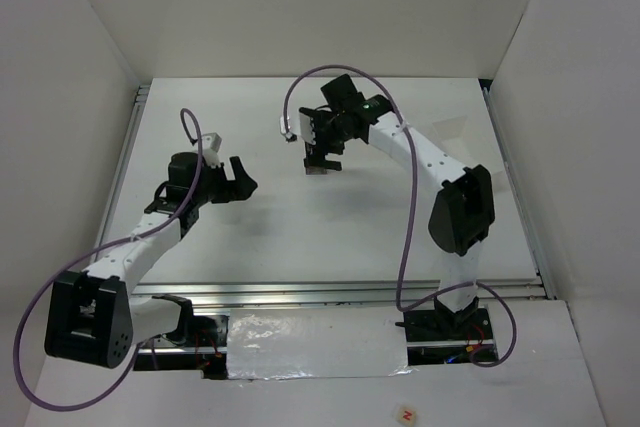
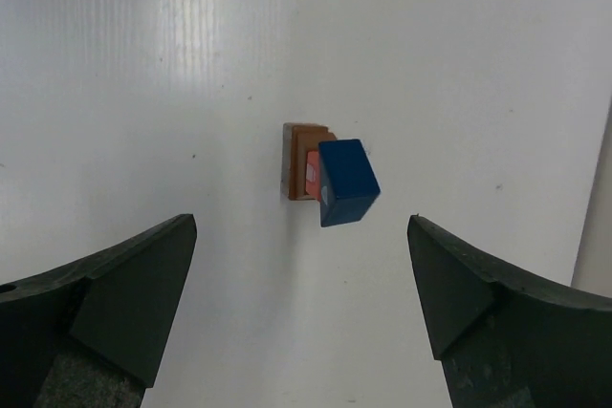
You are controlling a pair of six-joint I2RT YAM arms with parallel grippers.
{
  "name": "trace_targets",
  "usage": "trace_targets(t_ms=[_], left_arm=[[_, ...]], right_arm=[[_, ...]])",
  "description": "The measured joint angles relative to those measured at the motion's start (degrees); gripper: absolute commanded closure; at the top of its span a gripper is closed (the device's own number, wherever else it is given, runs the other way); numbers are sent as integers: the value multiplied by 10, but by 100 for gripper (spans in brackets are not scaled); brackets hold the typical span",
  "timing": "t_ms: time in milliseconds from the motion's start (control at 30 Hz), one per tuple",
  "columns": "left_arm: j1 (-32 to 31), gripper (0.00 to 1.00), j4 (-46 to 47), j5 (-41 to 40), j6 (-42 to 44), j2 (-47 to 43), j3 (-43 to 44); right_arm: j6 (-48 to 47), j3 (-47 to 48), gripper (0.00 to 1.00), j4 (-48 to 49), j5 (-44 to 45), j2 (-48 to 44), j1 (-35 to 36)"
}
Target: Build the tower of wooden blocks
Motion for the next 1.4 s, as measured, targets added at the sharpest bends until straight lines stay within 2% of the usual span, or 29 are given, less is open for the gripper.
trace_targets(t_ms=[167, 400, 600, 733, 933, 1200, 1400], left_arm=[[0, 1, -54, -31, -2, -37, 18], [0, 1, -125, -79, -34, -102, 55], [-1, 1, -166, -116, -80, -126, 62], [-4, 1, -207, -153, -113, -136, 62], [-21, 1, -247, -190, -156, -177, 60], [-36, 1, -272, -240, -181, -226, 40], [-42, 1, -274, -247, -183, -226, 40]], right_arm=[[176, -58, 0, 110, -22, -98, -20], [495, -297, 0, 316, 41, -290, -85], [713, -453, 0, 338, 163, -387, -97], [830, -575, 0, 331, 235, -492, -123], [930, -696, 0, 320, 284, -645, -146], [965, -721, 0, 301, 358, -756, -147], [977, -721, 0, 289, 386, -789, -149]])
